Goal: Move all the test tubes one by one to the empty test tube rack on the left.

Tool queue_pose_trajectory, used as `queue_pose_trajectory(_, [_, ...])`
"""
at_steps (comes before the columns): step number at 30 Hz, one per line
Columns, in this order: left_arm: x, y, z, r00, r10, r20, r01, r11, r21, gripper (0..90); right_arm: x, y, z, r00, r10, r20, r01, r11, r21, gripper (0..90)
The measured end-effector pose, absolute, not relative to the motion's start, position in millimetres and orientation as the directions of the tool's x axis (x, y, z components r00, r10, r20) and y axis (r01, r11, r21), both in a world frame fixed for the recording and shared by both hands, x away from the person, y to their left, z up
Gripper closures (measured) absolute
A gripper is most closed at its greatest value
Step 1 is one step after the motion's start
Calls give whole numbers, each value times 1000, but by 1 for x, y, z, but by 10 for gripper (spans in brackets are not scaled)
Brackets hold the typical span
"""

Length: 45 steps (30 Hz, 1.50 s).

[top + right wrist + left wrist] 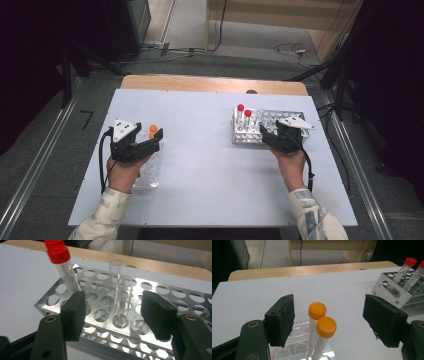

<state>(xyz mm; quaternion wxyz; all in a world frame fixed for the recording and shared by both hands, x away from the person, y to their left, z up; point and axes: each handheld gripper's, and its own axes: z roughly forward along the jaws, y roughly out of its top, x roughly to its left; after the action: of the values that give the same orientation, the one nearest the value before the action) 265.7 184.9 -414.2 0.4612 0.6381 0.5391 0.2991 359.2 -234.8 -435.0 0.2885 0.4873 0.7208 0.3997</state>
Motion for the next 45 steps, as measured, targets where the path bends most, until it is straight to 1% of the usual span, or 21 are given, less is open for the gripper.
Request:
queue_pose_trajectory(5, [266,185,-415,243,963,-113,414,3,910,258,369,-236,-443,-334,942,-36,479,203,854,486])
queue_pose_trajectory(11, [266,185,-415,240,964,-117,413,8,911,258,374,-234,-447,-324,945,-50,472,207,857,578])
queue_pose_trajectory(18, [266,185,-416,239,964,-113,417,3,909,258,378,-235,-450,-322,946,-46,473,203,858,625])
queue_pose_trajectory(23, [266,185,-415,239,965,-112,416,2,910,258,379,-234,-451,-323,945,-52,466,207,860,676])
queue_pose_trajectory(30, [265,185,-415,240,964,-112,416,2,909,258,380,-234,-453,-325,944,-56,469,212,858,717])
queue_pose_trajectory(40, [265,184,-415,242,964,-113,414,3,910,258,380,-235,-452,-326,944,-47,470,205,859,731])
queue_pose_trajectory(45, [265,184,-415,241,964,-114,413,4,911,259,377,-237,-445,-329,943,-42,447,195,873,736])
